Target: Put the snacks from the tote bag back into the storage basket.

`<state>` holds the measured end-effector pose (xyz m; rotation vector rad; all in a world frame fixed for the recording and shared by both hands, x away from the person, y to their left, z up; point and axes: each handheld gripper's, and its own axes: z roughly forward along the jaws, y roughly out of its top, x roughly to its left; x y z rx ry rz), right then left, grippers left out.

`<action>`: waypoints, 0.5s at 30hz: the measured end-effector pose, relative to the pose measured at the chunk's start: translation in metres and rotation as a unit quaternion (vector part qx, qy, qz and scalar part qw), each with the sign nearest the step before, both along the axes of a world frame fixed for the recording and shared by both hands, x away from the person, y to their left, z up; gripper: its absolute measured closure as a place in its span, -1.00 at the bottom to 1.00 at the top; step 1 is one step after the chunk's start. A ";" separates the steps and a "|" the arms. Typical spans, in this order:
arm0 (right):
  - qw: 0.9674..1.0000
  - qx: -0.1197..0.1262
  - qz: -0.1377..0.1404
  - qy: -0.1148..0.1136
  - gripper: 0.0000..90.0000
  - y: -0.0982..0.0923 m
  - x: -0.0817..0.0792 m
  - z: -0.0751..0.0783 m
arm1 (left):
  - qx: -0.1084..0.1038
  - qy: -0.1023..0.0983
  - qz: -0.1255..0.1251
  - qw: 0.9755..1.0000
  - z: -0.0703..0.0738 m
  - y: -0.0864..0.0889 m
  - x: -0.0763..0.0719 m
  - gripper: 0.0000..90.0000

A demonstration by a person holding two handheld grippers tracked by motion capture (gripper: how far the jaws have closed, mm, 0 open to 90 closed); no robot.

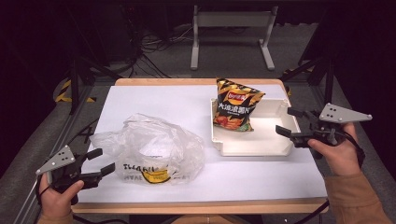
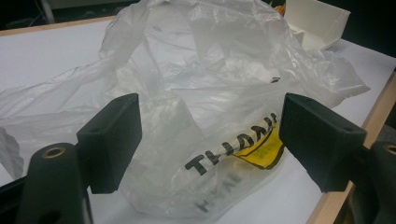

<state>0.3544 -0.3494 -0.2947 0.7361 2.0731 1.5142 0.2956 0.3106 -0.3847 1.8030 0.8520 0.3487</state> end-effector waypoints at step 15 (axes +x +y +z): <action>0.999 0.027 -0.031 0.014 -0.56 -0.008 -0.025 -0.050 | -0.006 -0.004 0.001 1.000 -0.003 0.003 -0.001 -0.51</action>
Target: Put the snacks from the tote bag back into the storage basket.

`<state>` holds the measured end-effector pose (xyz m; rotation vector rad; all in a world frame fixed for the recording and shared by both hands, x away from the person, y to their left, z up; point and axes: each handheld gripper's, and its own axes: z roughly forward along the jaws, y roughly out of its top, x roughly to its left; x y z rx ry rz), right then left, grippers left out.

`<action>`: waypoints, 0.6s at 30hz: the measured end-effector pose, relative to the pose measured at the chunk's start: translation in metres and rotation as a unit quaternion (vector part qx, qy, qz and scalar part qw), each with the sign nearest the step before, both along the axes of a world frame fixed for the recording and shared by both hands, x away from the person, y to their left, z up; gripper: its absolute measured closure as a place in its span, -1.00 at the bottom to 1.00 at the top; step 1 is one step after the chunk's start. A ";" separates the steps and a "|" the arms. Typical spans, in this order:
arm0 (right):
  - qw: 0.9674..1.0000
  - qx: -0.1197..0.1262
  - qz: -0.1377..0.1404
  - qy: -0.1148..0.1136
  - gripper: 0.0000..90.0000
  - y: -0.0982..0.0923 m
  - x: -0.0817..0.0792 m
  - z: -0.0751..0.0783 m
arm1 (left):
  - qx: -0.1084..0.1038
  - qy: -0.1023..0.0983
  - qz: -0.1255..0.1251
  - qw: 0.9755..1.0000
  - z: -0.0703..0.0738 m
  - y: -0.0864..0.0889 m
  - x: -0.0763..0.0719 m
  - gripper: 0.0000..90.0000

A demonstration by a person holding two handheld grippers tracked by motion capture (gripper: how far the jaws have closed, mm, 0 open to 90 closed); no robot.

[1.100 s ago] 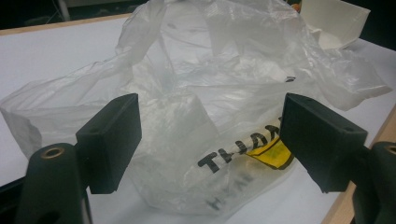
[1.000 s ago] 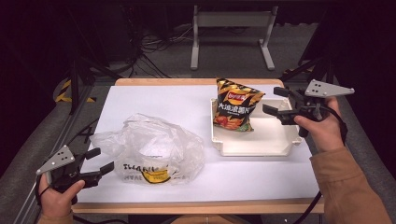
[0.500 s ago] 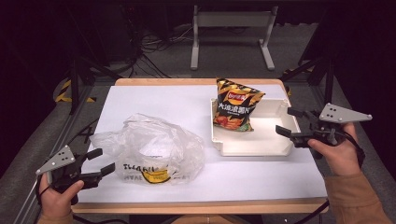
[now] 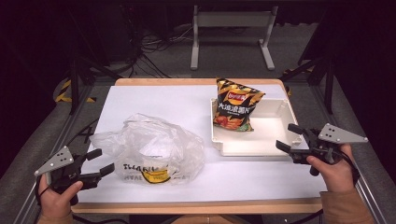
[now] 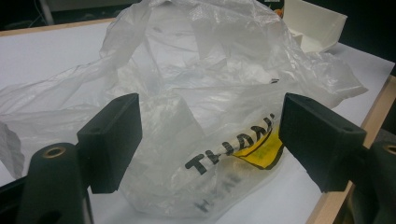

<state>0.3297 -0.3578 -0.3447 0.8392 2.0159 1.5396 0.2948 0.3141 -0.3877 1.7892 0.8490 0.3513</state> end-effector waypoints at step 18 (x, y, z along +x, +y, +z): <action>0.999 -0.019 -0.026 0.043 -0.56 0.009 -0.004 -0.061 | -0.011 -0.016 -0.010 1.000 -0.008 0.000 -0.003 -0.52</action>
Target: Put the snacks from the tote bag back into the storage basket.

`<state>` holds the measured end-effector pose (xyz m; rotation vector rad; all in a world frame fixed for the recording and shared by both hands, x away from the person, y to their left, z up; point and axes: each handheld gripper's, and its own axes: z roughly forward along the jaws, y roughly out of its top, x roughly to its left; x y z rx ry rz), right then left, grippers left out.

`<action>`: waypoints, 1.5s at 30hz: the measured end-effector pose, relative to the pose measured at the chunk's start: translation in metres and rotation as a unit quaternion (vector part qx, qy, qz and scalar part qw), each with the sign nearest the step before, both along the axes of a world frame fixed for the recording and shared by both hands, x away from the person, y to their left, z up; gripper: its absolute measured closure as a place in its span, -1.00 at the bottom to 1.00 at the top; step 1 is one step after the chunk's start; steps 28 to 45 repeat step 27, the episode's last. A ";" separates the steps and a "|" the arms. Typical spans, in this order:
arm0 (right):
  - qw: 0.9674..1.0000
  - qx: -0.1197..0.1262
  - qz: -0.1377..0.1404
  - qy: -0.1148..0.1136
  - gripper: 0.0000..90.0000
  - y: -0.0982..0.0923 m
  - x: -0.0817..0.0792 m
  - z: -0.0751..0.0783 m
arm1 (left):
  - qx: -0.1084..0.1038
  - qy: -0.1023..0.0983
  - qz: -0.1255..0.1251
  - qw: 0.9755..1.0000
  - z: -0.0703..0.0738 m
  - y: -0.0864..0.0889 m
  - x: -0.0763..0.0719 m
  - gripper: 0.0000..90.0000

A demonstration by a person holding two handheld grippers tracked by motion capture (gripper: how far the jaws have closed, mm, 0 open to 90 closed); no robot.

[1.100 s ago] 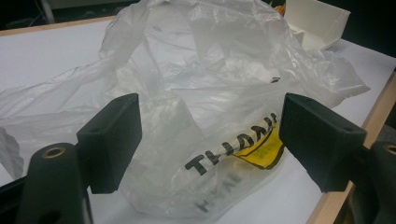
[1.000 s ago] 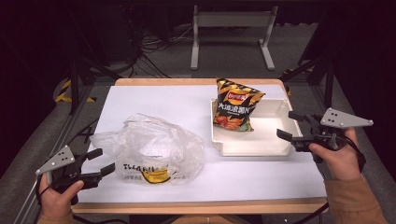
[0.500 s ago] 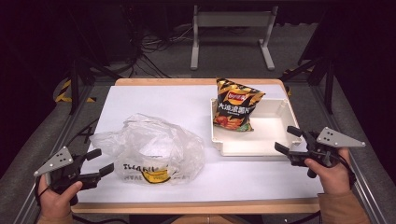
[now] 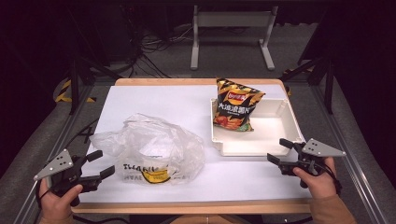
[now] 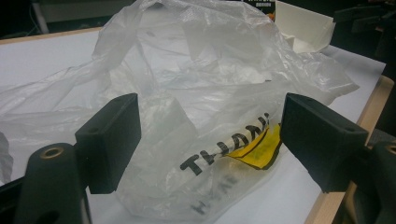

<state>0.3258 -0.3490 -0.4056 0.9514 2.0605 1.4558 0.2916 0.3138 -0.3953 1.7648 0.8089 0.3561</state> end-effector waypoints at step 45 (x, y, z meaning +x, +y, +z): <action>1.000 0.010 -0.015 0.015 -0.58 -0.004 -0.007 -0.031 | 0.004 0.017 0.018 1.000 -0.019 -0.002 0.010 -0.65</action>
